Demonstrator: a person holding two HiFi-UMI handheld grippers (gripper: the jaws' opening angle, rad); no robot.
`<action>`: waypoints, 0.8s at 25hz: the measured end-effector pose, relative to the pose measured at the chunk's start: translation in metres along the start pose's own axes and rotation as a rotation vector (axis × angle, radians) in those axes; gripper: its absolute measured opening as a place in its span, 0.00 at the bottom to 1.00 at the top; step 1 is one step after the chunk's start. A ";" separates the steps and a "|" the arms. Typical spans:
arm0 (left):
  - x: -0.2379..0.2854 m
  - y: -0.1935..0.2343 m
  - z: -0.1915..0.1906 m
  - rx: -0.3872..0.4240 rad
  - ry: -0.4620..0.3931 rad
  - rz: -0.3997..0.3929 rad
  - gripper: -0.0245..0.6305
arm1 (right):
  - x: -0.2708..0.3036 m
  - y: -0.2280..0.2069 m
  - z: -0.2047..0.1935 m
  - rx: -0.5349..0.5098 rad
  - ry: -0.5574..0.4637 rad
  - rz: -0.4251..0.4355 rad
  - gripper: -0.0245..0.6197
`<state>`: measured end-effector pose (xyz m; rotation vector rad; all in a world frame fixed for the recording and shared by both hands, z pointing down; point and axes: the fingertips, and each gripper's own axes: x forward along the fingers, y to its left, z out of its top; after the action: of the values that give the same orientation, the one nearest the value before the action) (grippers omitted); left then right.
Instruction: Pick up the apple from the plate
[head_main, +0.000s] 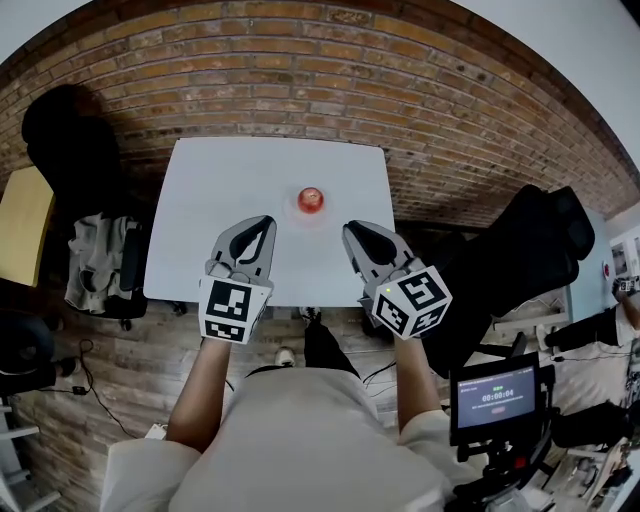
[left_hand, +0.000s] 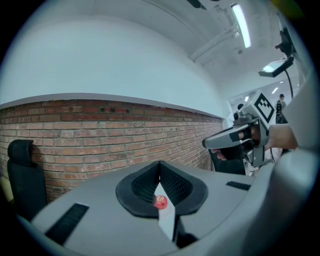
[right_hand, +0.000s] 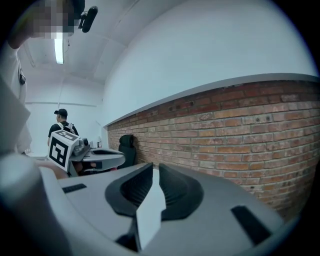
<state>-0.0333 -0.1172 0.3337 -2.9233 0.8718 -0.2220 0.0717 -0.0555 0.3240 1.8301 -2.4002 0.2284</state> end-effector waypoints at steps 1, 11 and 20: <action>0.003 0.000 0.000 0.002 0.002 0.001 0.05 | 0.003 -0.004 0.000 -0.004 0.001 0.000 0.08; 0.029 0.007 -0.010 -0.002 0.035 0.005 0.05 | 0.026 -0.025 -0.011 0.005 0.045 0.030 0.11; 0.056 0.018 -0.012 -0.004 0.063 0.039 0.05 | 0.050 -0.048 -0.015 0.010 0.080 0.101 0.20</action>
<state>0.0009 -0.1636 0.3502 -2.9140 0.9379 -0.3111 0.1046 -0.1129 0.3503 1.6726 -2.4428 0.3169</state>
